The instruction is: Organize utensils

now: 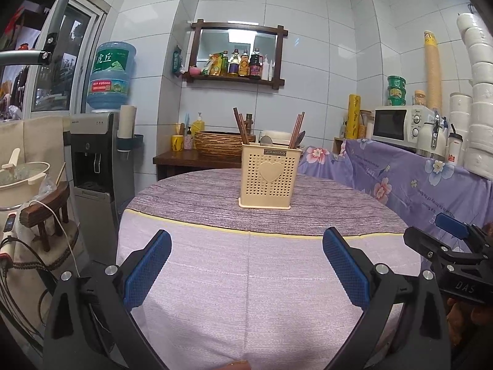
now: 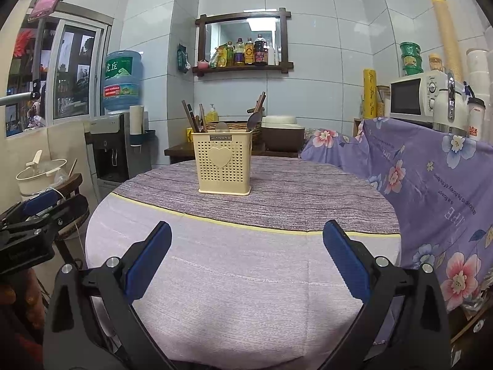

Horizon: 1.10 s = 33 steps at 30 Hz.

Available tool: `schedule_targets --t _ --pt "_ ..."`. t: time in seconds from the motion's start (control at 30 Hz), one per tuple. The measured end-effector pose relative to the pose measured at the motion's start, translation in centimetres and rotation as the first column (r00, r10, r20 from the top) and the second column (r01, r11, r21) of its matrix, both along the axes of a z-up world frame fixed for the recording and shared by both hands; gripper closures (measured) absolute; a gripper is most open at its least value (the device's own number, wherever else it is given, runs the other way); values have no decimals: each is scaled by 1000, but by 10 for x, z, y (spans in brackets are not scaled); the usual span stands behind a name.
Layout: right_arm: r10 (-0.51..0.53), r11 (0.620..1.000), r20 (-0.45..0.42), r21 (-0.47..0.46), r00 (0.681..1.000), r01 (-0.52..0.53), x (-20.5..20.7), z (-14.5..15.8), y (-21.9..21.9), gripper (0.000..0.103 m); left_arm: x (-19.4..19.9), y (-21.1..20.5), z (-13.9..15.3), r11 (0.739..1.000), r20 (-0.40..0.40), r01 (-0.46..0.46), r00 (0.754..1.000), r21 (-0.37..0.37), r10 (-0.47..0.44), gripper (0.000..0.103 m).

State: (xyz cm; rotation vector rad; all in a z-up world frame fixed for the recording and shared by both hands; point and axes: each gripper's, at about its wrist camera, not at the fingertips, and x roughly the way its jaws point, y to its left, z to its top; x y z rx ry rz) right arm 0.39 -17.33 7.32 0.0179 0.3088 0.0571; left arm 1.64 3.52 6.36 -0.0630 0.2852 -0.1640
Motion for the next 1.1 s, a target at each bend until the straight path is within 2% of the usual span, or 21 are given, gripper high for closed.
schedule_targets --t 1.1 --pt "11 1000 -9 -1 1000 -11 -2 -2 3 6 4 -5 -3 1000 -34 -15 999 -2 15 5"
